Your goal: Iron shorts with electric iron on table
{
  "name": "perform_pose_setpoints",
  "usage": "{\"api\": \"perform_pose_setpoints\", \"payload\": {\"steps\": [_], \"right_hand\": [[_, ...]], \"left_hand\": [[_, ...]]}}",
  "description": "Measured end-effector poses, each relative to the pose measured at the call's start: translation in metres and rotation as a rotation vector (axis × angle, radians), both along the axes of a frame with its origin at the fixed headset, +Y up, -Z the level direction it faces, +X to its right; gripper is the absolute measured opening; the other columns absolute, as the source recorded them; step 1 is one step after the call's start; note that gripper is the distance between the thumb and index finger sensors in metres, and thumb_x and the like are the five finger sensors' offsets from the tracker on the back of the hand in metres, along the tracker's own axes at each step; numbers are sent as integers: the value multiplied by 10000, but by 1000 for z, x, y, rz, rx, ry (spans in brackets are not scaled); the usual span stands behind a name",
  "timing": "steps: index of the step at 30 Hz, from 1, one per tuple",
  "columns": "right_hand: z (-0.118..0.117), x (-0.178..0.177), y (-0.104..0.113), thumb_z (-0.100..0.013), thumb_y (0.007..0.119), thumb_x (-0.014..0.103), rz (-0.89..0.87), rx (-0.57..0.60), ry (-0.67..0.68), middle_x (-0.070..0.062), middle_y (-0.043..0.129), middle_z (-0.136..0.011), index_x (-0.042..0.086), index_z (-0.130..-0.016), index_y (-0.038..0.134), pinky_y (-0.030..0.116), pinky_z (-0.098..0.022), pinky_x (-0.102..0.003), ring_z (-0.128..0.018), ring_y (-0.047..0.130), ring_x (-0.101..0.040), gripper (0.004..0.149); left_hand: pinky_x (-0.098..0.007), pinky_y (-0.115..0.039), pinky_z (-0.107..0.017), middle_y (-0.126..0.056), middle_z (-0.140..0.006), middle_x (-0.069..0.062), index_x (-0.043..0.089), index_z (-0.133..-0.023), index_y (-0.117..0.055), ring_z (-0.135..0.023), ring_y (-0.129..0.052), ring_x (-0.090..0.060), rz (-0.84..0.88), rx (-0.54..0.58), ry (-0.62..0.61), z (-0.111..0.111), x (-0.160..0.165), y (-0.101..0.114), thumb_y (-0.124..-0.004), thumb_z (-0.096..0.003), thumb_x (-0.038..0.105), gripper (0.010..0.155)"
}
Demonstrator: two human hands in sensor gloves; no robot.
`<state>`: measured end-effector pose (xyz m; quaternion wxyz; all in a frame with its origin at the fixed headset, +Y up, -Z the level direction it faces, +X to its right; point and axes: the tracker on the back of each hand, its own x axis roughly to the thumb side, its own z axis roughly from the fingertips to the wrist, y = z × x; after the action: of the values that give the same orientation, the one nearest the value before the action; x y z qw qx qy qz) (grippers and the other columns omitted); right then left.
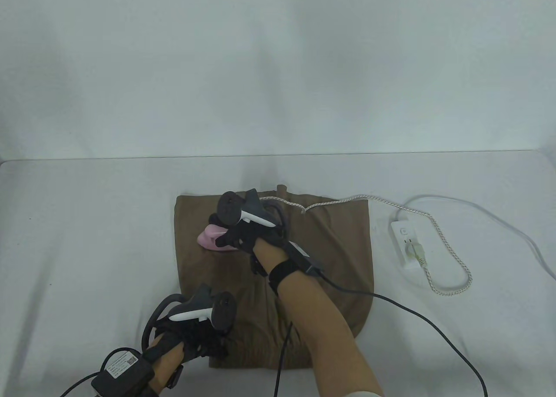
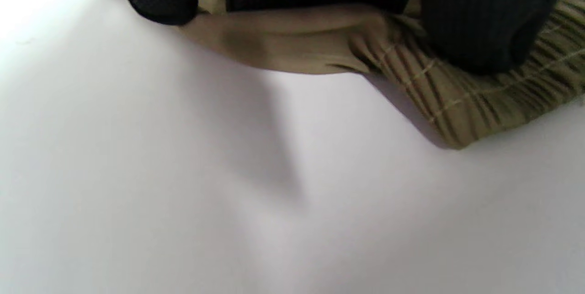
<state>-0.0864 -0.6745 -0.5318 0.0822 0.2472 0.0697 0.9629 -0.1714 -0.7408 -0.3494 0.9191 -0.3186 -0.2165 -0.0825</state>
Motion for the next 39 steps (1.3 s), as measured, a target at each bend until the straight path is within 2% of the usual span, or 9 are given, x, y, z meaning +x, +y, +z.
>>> {"api": "perform_pose_setpoints", "payload": {"steps": [7, 10, 17, 25, 39], "right_hand": [[12, -31, -3, -366, 903, 567, -20, -24, 69, 102, 936, -731, 447, -991, 706, 787, -456, -564, -629, 944, -176, 666], [18, -40, -3, -366, 899, 560, 0, 2, 93, 97, 934, -731, 439, -995, 703, 783, -457, -569, -629, 941, -181, 669], [25, -38, -4, -360, 911, 544, 1, 44, 100, 92, 941, -721, 420, -987, 717, 779, -456, -580, -627, 942, -187, 668], [26, -15, -1, -359, 914, 542, 40, 50, 90, 93, 941, -720, 408, -984, 725, 779, -460, -583, -630, 942, -187, 667], [27, 49, 2, -361, 915, 541, 76, 54, 12, 93, 938, -723, 413, -984, 723, 774, -466, -582, -634, 939, -186, 665]], "left_hand": [[-621, -558, -740, -584, -1038, 35, 382, -1031, -512, -903, -701, -240, 0, 2, -2, 0, 0, 0, -815, -450, 583, 686], [-622, -556, -739, -582, -1039, 35, 383, -1032, -510, -904, -699, -241, 1, 1, -3, 0, 0, 0, -816, -450, 582, 687], [-621, -559, -739, -582, -1040, 35, 384, -1032, -506, -905, -701, -239, -4, 4, -3, 0, 0, 0, -813, -451, 583, 687], [-619, -561, -738, -582, -1039, 36, 384, -1031, -508, -905, -699, -240, -4, 6, -1, 1, 0, 0, -813, -449, 583, 687], [-617, -565, -737, -584, -1036, 38, 385, -1028, -510, -904, -701, -237, -5, 8, -1, 1, 0, 0, -812, -448, 585, 685]]}}
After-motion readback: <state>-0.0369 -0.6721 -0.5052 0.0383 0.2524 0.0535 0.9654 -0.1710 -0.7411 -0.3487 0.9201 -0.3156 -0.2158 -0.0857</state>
